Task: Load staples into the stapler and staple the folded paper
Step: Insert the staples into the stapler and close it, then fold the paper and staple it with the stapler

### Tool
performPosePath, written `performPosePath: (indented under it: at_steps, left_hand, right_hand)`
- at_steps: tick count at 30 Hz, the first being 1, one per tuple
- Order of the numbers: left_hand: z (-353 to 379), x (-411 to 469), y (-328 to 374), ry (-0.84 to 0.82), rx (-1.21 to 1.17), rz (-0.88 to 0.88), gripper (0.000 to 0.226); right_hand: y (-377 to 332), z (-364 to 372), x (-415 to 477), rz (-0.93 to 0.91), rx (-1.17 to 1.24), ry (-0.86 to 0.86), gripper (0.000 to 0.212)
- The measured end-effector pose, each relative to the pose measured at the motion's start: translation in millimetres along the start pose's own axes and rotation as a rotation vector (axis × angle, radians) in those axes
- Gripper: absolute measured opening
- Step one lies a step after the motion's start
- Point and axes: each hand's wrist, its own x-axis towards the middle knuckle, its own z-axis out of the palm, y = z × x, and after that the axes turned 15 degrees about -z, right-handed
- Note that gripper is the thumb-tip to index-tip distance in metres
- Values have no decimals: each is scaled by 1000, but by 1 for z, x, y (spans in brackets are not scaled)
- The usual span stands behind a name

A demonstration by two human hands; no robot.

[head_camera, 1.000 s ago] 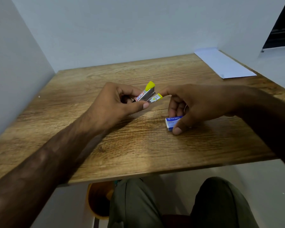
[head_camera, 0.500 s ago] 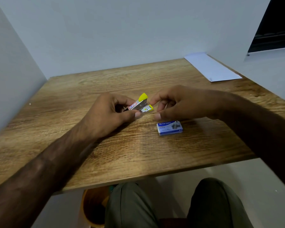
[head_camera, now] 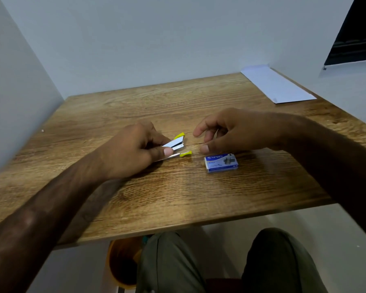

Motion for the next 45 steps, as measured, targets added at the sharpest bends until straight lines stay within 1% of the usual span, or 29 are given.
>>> performPosePath:
  at_steps: [1,6,11,14,17,21,23,27,32,36,38,41,45]
  left_hand:
    - [-1,-1,-1,3,4,-2,14]
    - [0,-1,-2,43,49,-28,22]
    - [0,-2,3,34,84,-39,22]
    - [-2,6,11,106,125,-44,32]
    - [-3,23,31,171,152,25,37]
    - [3,56,70,162,218,144,38]
    - [9,74,90,151,246,185,40]
    - [26,108,130,112,251,240,46]
    - [51,147,169,47,283,272,62]
    - [69,175,187,24,400,233,74]
    - [76,188,192,20,443,214,77]
    - [85,205,195,11,439,174,79]
    - [91,220,199,-12,442,131,76]
  right_hand:
    - [0,0,0,-2,-5,3,39]
    - [-3,2,0,-3,-18,-10,40]
    - [-4,4,-1,-5,-44,5,41]
    - [-4,4,-2,-17,-38,36,40]
    - [-2,2,-6,-35,-50,79,38]
    - [8,-13,-18,-49,-149,183,28]
    - [18,-26,-27,-21,-211,227,29]
    - [44,-59,-50,90,-389,264,49]
    - [75,-92,-77,218,-402,337,65]
    - [98,-112,-88,292,-424,389,75]
    - [109,-121,-92,331,-408,407,75]
    - [120,-130,-94,366,-295,462,70]
    - [137,-144,-86,396,-364,419,65]
